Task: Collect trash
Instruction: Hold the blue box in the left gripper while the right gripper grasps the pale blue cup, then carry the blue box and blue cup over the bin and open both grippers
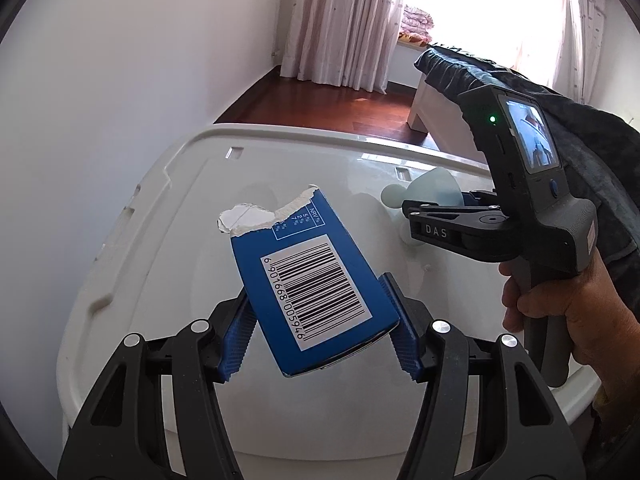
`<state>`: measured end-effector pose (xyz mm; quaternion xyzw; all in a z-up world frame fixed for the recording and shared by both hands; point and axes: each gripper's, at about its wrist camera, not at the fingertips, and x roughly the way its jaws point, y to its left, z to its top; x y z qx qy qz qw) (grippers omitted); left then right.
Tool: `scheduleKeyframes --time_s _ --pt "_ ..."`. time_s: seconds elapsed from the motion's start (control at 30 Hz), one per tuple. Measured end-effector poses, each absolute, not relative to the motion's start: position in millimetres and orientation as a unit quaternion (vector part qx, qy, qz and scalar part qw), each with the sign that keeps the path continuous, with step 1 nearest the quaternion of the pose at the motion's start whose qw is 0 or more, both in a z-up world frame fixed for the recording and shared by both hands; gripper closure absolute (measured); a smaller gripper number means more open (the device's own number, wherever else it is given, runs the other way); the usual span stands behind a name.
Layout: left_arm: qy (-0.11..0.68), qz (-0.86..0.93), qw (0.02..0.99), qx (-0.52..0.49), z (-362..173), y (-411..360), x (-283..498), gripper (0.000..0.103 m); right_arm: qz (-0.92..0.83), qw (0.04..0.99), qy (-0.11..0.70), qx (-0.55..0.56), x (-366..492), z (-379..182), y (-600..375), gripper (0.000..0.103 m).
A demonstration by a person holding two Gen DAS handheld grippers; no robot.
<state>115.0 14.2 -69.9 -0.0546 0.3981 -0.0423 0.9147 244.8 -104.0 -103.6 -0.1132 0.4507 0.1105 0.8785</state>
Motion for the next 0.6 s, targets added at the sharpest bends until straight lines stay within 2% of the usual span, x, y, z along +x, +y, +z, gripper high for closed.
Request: scheduleKeyframes --time_s 0.37,0.6 --pt "0.383 -0.049 0.921 -0.058 -51 18 94 0.045 0.121 0.899 0.410 -0.090 192 -46 -104 0.059" --pt "0.387 -0.062 0.919 -0.041 -41 26 29 0.045 0.129 0.905 0.394 -0.095 79 -12 -104 0.059"
